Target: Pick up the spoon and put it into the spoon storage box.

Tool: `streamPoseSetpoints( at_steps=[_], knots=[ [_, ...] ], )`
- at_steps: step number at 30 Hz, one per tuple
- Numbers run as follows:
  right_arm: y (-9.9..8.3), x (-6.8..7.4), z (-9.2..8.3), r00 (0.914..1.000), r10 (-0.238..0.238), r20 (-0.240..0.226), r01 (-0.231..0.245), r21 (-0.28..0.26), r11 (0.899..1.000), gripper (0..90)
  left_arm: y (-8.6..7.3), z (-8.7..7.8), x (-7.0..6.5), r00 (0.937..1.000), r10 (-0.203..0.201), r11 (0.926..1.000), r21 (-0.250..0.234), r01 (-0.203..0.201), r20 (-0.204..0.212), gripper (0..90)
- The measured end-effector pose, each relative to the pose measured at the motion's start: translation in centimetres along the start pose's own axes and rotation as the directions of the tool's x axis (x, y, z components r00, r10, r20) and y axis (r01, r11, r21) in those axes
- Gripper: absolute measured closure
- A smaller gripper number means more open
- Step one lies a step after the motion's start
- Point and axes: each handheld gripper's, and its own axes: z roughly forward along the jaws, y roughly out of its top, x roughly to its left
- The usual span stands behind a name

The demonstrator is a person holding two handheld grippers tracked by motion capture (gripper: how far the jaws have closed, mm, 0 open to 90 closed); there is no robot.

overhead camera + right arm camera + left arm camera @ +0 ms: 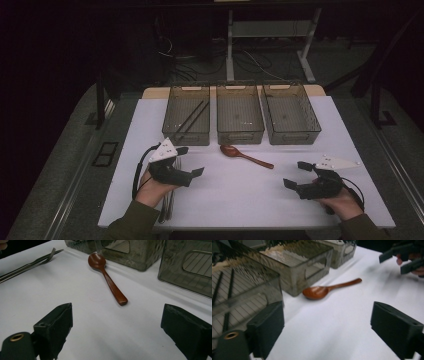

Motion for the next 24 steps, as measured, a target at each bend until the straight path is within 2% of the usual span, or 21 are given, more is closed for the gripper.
streamPoseSetpoints(
  at_steps=[4,9,14,18,21,24],
  knots=[
    [0.0,0.0,0.0,1.0,-0.001,0.0,0.001,0.0,1.0,10.8,-0.9,-0.1,-0.3,1.0,0.007,0.9999,0.014,-0.007,-0.003,1.9],
    [0.2,-0.1,-0.2,1.0,-0.009,0.001,0.009,0.001,1.0,10.7,-1.9,-0.6,-0.5,1.0,0.004,0.9996,0.028,-0.004,0.002,0.0],
    [0.7,-0.1,-0.4,0.9998,-0.017,0.008,0.016,0.024,1.0,10.7,-2.7,-0.6,-0.6,0.9996,-0.021,0.9981,0.059,0.02,0.017,0.0],
    [1.5,0.3,-0.7,0.9983,-0.058,0.008,0.057,0.04,0.998,10.7,-2.7,-0.5,-0.9,1.0,0.004,0.9969,0.079,-0.004,0.009,0.0],
    [1.7,0.6,-0.4,0.9962,-0.087,0.003,0.087,0.076,0.993,10.7,-2.8,-0.4,-0.9,0.9999,-0.006,0.9955,0.094,0.004,0.016,0.0],
    [2.1,0.7,0.1,0.9958,-0.091,-0.004,0.091,0.095,0.991,10.8,-2.9,-0.2,-0.9,0.9997,-0.012,0.995,0.099,0.01,0.02,0.0]
  ],
)
